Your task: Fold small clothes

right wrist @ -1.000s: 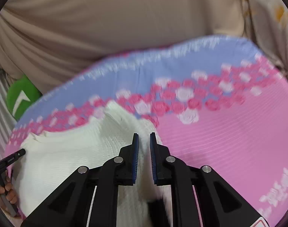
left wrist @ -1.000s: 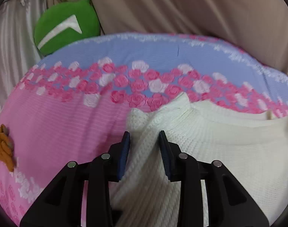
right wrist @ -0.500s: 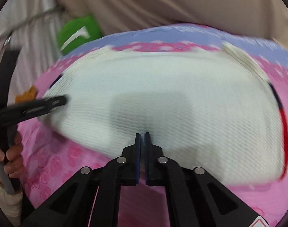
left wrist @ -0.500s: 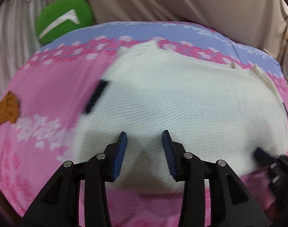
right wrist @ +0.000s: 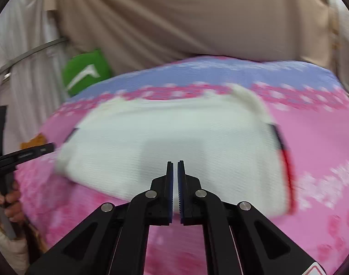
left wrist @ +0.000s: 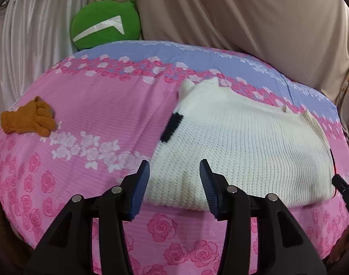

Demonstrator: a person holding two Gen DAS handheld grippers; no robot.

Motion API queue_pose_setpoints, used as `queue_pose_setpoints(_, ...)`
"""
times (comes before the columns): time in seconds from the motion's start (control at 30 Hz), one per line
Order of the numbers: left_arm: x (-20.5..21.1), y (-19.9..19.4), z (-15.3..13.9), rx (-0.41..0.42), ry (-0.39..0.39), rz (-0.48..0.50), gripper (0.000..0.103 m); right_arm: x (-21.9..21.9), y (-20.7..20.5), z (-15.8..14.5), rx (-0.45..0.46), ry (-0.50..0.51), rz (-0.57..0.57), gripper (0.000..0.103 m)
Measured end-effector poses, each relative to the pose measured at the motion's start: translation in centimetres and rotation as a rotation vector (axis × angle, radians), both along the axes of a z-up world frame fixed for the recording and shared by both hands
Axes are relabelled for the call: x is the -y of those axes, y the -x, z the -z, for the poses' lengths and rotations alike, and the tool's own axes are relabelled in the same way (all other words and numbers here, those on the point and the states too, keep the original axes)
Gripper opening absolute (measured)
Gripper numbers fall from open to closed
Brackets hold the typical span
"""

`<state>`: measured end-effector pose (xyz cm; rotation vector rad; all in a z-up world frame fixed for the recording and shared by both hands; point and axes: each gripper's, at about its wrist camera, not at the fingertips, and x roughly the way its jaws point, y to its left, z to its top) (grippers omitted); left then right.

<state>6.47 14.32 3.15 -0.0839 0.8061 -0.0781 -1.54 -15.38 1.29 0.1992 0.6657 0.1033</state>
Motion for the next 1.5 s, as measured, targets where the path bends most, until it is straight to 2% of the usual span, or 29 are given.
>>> queue_pose_setpoints(0.13, -2.9, -0.5, 0.5, -0.02, 0.047, -0.059, 0.044, -5.3, -2.8, 0.6, -0.007, 0.016, -0.11, 0.004)
queue_pose_setpoints(0.27, -5.4, -1.7, 1.2, -0.038, 0.055, -0.107, 0.044, -6.7, -5.5, 0.7, -0.009, 0.022, -0.123, 0.004)
queue_pose_setpoints(0.33, -4.6, -3.2, 0.4, -0.022, 0.074, -0.058, 0.044, -5.6, -7.0, 0.3, 0.002, 0.025, -0.087, 0.004)
queue_pose_setpoints(0.47, -0.9, -7.6, -0.5, -0.006, 0.059, 0.041, 0.05, -1.9, -10.4, 0.1, -0.018, 0.022, 0.009, 0.004)
queue_pose_setpoints(0.57, 1.1, -11.6, 0.6, -0.047, 0.069, 0.084, 0.05, 1.0, -11.7, 0.7, -0.046, 0.033, 0.084, 0.004)
queue_pose_setpoints(0.63, 1.8, -14.1, 2.3, -0.097, 0.07, 0.092, 0.05, 3.0, -11.6, 0.9, -0.048, 0.006, 0.121, 0.006)
queue_pose_setpoints(0.7, 1.7, -15.3, 3.5, -0.131, 0.098, 0.085, 0.05, 5.1, -11.4, 0.8, -0.036, 0.01, 0.18, 0.012)
queue_pose_setpoints(0.73, 1.6, -15.8, 3.9, -0.143, 0.127, 0.094, 0.05, 6.1, -11.3, 0.7, -0.025, 0.03, 0.216, 0.024)
queue_pose_setpoints(0.77, 1.4, -16.3, 4.2, -0.158, 0.165, 0.097, 0.05, 7.2, -11.1, 0.5, -0.007, 0.055, 0.265, 0.045)
queue_pose_setpoints(0.8, 1.3, -16.6, 4.2, -0.162, 0.18, 0.09, 0.049, 8.3, -11.1, 0.3, 0.012, 0.074, 0.308, 0.053)
queue_pose_setpoints(0.83, 1.5, -16.6, 4.0, -0.149, 0.178, 0.095, 0.038, 9.5, -11.1, 0.1, 0.033, 0.091, 0.347, 0.061)
queue_pose_setpoints(0.87, 2.1, -16.5, 3.5, -0.125, 0.154, 0.103, 0.029, 10.5, -11.7, 0.2, 0.029, 0.104, 0.365, 0.062)
queue_pose_setpoints(0.93, 3.0, -16.6, 2.8, -0.102, 0.125, 0.109, 0.018, 12.0, -13.6, 1.3, -0.039, 0.145, 0.375, 0.059)
queue_pose_setpoints(0.97, 3.5, -16.5, 2.2, -0.079, 0.114, 0.11, 0.017, 12.4, -14.5, 2.0, -0.077, 0.139, 0.348, 0.024)
queue_pose_setpoints(1.0, 3.6, -16.5, 1.7, -0.062, 0.111, 0.106, 0.016, 13.0, -15.3, 2.8, -0.117, 0.105, 0.316, 0.008)
queue_pose_setpoints(1.03, 3.7, -16.4, 1.0, -0.037, 0.121, 0.106, 0.016, 13.5, -15.3, 2.8, -0.112, 0.057, 0.31, 0.007)
queue_pose_setpoints(1.1, 3.1, -16.7, 0.3, -0.014, 0.131, 0.083, 0.015, 13.9, -13.9, 1.2, 0.001, 0.022, 0.331, 0.007)
queue_pose_setpoints(1.13, 2.8, -16.9, 0.5, -0.009, 0.116, 0.057, 0.004, 14.2, -13.3, 0.8, 0.034, 0.027, 0.353, 0.007)
queue_pose_setpoints(1.17, 2.5, -17.6, 1.3, -0.023, 0.06, 0.006, 0.002, 15.1, -13.6, 1.3, 0.019, 0.02, 0.381, 0.007)
queue_pose_setpoints(1.23, 2.4, -19.3, 4.0, -0.099, -0.055, -0.051, 0.0, 16.7, -15.4, 4.2, -0.12, -0.014, 0.382, 0.009)
queue_pose_setpoints(1.27, 2.0, -19.8, 5.5, -0.151, -0.038, -0.045, 0.0, 17.2, -15.6, 4.7, -0.128, -0.051, 0.358, 0.009)
queue_pose_setpoints(1.3, 1.6, -19.2, 5.1, -0.114, -0.028, -0.052, 0.001, 17.1, -15.0, 3.8, -0.111, -0.049, 0.362, 0.011)
queue_pose_setpoints(1.33, 1.4, -18.6, 4.6, -0.119, -0.027, -0.048, 0.001, 16.6, -14.3, 2.7, -0.088, -0.036, 0.369, 0.014)
queue_pose_setpoints(1.37, 0.9, -17.4, 3.6, -0.102, 0.008, -0.035, 0.002, 15.8, -12.8, 1.3, -0.031, -0.016, 0.391, 0.017)
queue_pose_setpoints(1.4, 0.5, -16.1, 2.6, -0.075, 0.026, -0.028, 0.004, 14.9, -11.6, 0.2, 0.01, -0.001, 0.388, 0.018)
queue_pose_setpoints(1.47, 0.1, -12.9, 0.6, -0.013, 0.0, -0.031, 0.011, 12.1, -9.3, -1.4, 0.055, 0.017, 0.321, 0.018)
queue_pose_setpoints(1.5, 0.1, -11.7, 0.1, 0.002, -0.007, -0.031, 0.026, 10.4, -8.5, -1.6, 0.06, 0.019, 0.271, 0.018)
